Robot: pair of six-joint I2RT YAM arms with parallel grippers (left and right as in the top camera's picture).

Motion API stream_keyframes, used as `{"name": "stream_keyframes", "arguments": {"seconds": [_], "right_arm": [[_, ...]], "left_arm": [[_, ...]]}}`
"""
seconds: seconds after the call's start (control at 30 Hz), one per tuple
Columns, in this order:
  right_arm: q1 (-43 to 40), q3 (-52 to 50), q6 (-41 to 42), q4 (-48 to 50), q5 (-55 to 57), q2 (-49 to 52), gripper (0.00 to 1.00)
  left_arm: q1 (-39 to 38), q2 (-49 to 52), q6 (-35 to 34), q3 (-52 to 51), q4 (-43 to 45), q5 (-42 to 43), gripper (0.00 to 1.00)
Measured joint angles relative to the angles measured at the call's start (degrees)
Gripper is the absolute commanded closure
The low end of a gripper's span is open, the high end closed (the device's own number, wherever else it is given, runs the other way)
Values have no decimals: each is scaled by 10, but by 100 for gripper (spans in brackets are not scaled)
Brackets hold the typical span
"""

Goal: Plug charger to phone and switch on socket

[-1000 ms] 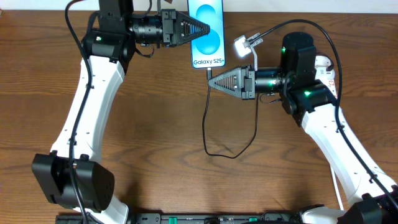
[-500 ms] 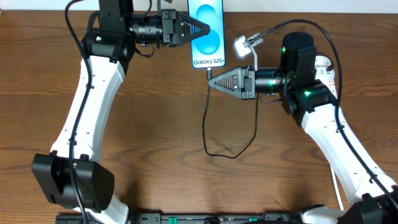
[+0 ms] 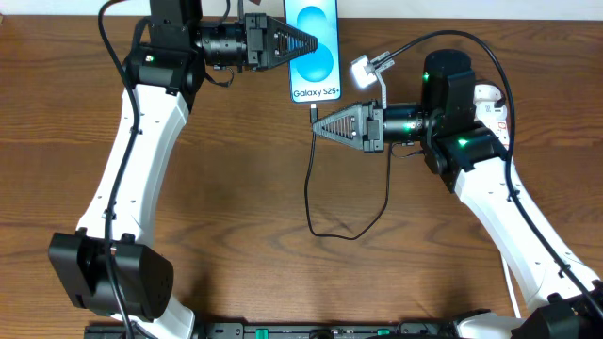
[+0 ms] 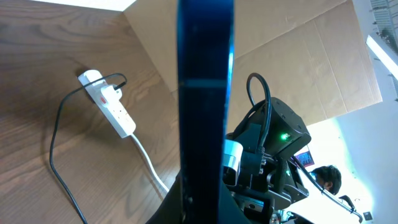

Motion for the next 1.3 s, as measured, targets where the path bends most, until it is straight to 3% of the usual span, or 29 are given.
{"name": "stream_keyframes", "arguments": {"seconds": [1.3], "right_arm": [[-7,0,0,9,0,0,99]], "left_arm": [[0,0,0,0,1,-6,93]]}}
